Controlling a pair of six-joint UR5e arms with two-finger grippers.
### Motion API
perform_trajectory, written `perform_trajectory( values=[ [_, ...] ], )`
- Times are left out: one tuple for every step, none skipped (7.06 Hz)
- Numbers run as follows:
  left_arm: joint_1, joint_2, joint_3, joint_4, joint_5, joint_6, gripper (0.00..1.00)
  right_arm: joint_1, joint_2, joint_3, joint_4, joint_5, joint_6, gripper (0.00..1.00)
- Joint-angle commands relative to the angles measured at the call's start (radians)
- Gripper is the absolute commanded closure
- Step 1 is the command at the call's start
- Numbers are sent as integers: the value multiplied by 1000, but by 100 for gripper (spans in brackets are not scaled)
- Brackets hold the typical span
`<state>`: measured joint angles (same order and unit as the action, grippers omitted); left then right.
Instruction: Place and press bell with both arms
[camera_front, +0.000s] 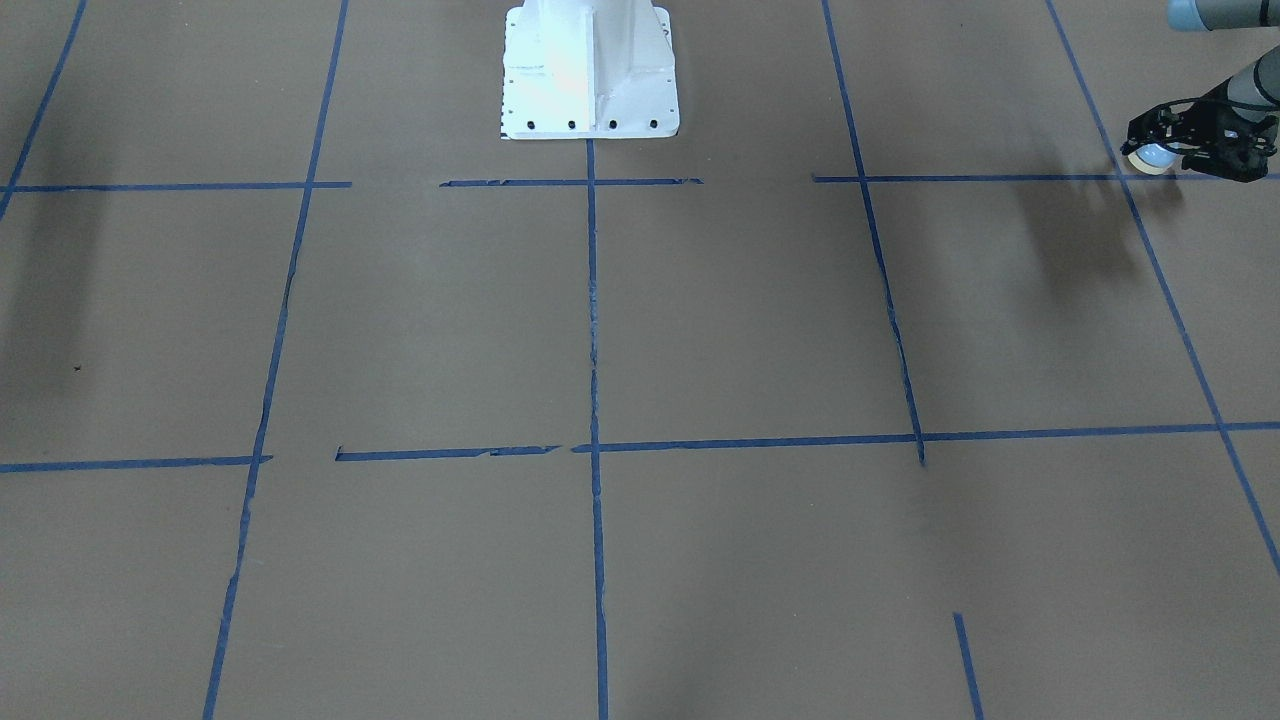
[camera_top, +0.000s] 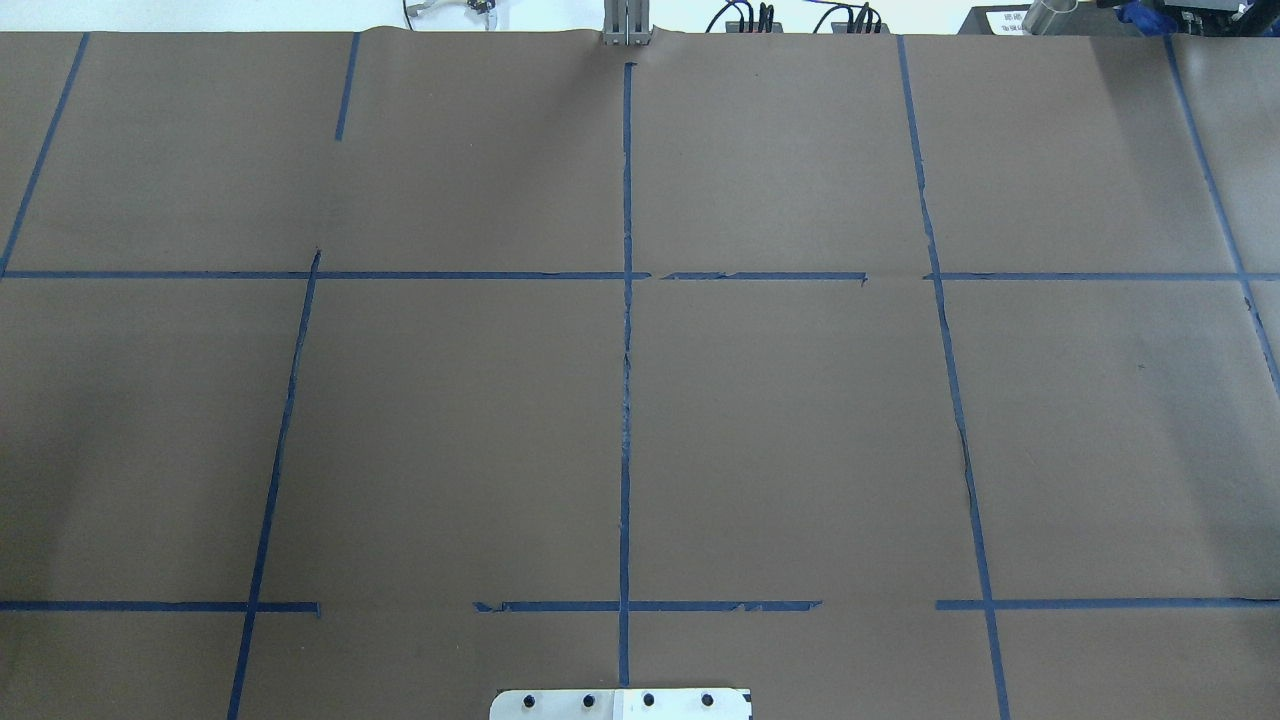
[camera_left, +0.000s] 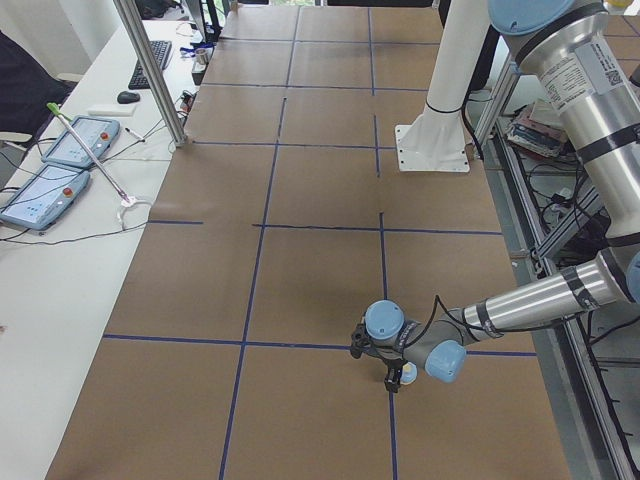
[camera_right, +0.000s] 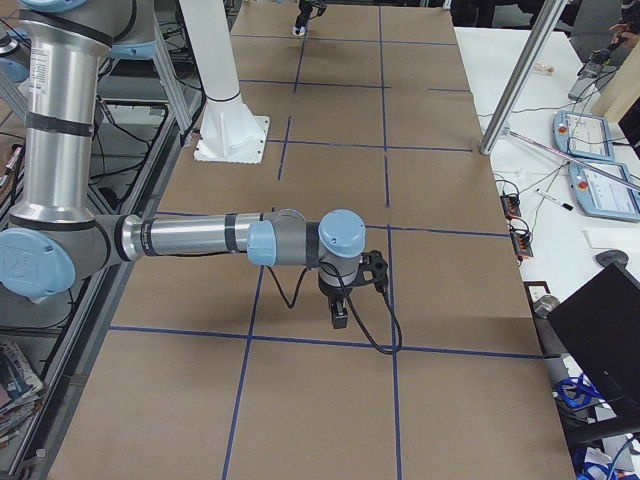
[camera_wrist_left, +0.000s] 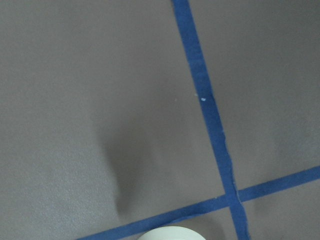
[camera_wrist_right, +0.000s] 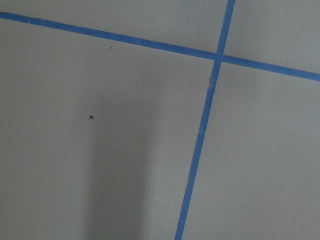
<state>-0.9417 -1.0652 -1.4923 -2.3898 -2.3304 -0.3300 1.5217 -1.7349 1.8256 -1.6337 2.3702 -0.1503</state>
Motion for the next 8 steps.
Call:
perform_trajectory(
  values=[
    [29, 2, 1, -2, 0, -26, 6, 0, 0, 1, 0, 0, 0, 0],
    [31, 14, 0, -2, 0, -27, 49, 0, 0, 1, 0, 0, 0, 0],
    [31, 25, -3, -6, 2, -26, 74, 0, 0, 1, 0, 0, 2, 0],
    [29, 45, -8, -47, 2, -26, 89, 0, 0, 1, 0, 0, 2, 0],
    [20, 54, -26, -81, 0, -27, 92, 0, 0, 1, 0, 0, 3, 0],
    [3, 57, -98, -81, 0, -67, 92, 0, 0, 1, 0, 0, 3, 0],
    [-6, 42, -174, -81, 2, -212, 92, 0, 0, 1, 0, 1, 3, 0],
    [-5, -10, -231, -80, 2, -333, 92, 0, 0, 0, 0, 0, 3, 0]
  ],
)
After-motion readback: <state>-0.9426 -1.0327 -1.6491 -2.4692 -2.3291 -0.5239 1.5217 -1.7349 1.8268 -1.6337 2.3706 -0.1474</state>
